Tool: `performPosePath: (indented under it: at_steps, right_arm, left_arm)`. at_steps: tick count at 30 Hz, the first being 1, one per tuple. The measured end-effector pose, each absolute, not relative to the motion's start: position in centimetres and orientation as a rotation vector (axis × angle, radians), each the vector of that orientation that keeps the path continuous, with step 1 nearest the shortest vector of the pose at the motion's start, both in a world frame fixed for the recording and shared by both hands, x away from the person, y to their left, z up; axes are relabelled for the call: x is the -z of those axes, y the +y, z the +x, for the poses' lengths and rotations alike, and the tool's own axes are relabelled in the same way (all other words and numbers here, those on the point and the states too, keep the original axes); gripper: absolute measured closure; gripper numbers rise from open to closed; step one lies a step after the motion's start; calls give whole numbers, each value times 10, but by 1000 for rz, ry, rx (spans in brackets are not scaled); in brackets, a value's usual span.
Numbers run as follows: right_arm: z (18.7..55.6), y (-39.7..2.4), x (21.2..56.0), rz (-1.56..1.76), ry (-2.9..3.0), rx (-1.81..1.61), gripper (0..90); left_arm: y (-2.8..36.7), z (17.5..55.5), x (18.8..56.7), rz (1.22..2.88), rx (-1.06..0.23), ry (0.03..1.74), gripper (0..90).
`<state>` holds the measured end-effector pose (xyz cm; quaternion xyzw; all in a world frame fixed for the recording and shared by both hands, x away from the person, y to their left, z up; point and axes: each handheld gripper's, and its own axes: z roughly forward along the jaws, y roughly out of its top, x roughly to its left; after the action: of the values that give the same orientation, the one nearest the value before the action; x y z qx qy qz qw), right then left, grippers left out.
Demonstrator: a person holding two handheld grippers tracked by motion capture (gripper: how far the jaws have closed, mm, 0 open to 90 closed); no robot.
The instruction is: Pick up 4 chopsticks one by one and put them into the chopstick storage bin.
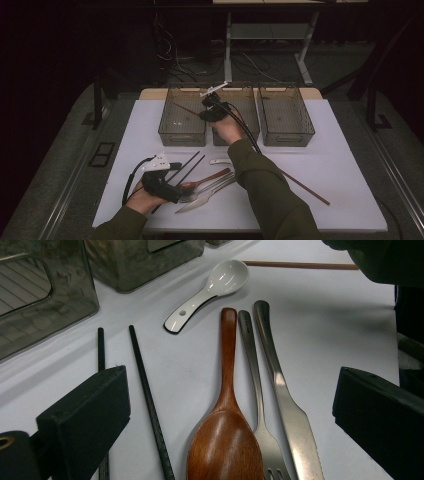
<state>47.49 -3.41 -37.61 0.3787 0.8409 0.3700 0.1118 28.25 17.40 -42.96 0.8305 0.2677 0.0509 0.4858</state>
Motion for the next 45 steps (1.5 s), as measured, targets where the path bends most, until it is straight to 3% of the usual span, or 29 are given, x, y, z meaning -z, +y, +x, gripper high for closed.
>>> performPosePath:
  at_steps: [11, 12, 25, 45]
  right_arm:
    - [484, -17, 381, 1130, 2463, -1068, 817]
    - [485, -17, 379, 1120, 2476, -1089, 763]
    - [475, -31, 365, 1079, 2537, -1186, 516]
    - [427, -95, 351, 905, 2555, -1239, 395]
  left_arm:
    - [173, 283, 429, 2016, -124, 650, 9]
    - [174, 283, 430, 2019, -123, 650, 9]
    - [174, 281, 431, 2022, -132, 651, 9]
    - [175, 280, 431, 2005, -132, 663, 9]
